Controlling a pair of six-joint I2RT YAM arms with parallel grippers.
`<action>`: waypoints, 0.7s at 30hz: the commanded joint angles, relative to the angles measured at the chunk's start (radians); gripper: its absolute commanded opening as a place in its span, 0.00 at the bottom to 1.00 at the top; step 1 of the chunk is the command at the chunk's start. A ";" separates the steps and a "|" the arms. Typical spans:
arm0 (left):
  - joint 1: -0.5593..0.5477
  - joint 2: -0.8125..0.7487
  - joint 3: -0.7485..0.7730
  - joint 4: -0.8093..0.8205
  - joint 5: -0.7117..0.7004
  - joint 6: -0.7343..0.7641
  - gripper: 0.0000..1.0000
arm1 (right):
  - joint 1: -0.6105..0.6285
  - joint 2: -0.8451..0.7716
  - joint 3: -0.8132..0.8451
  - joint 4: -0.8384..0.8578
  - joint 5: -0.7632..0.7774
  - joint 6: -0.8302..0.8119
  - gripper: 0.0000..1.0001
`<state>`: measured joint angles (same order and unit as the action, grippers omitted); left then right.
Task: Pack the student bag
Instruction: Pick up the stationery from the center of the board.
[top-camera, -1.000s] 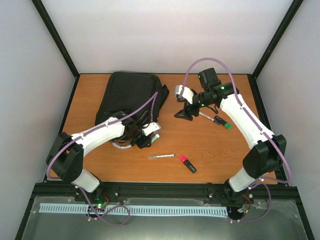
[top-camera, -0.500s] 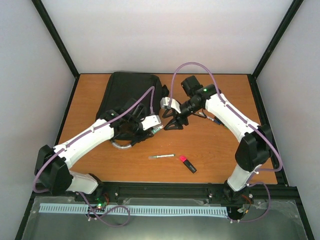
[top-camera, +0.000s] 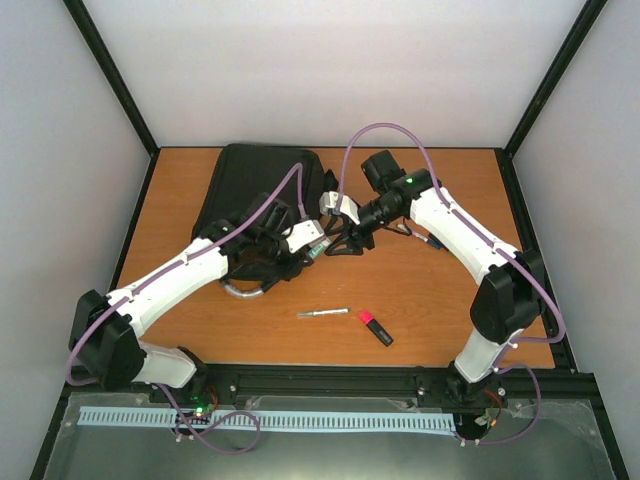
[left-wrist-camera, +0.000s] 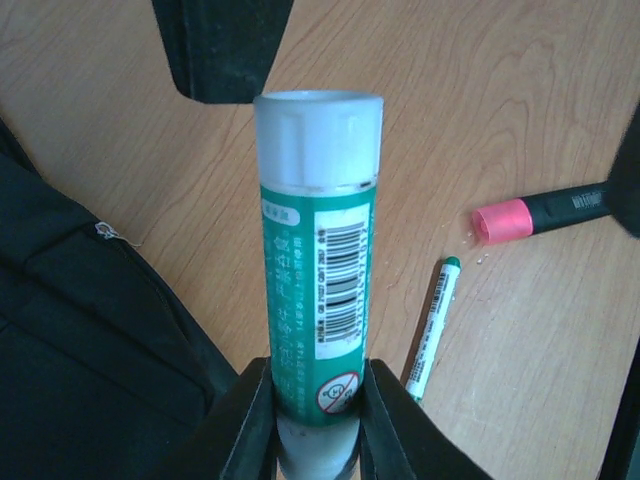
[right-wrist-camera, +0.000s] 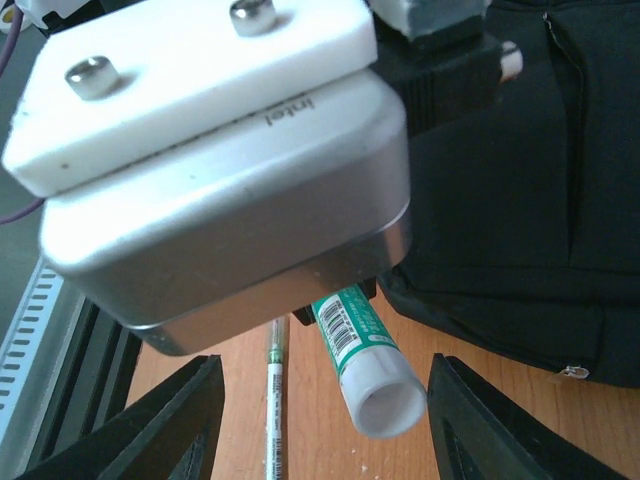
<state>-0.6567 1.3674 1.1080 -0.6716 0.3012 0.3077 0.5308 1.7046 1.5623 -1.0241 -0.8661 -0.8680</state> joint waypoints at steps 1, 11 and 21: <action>0.005 -0.021 0.025 0.063 0.005 -0.048 0.01 | 0.008 0.007 -0.011 0.019 -0.020 0.015 0.56; 0.003 -0.025 0.027 0.086 0.035 -0.009 0.01 | 0.006 0.036 -0.014 0.087 0.001 0.127 0.64; 0.004 -0.025 0.008 0.112 0.020 -0.041 0.01 | 0.003 0.025 -0.001 0.066 -0.036 0.124 0.43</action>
<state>-0.6567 1.3651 1.1080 -0.6094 0.3149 0.2836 0.5327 1.7412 1.5475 -0.9607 -0.8631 -0.7460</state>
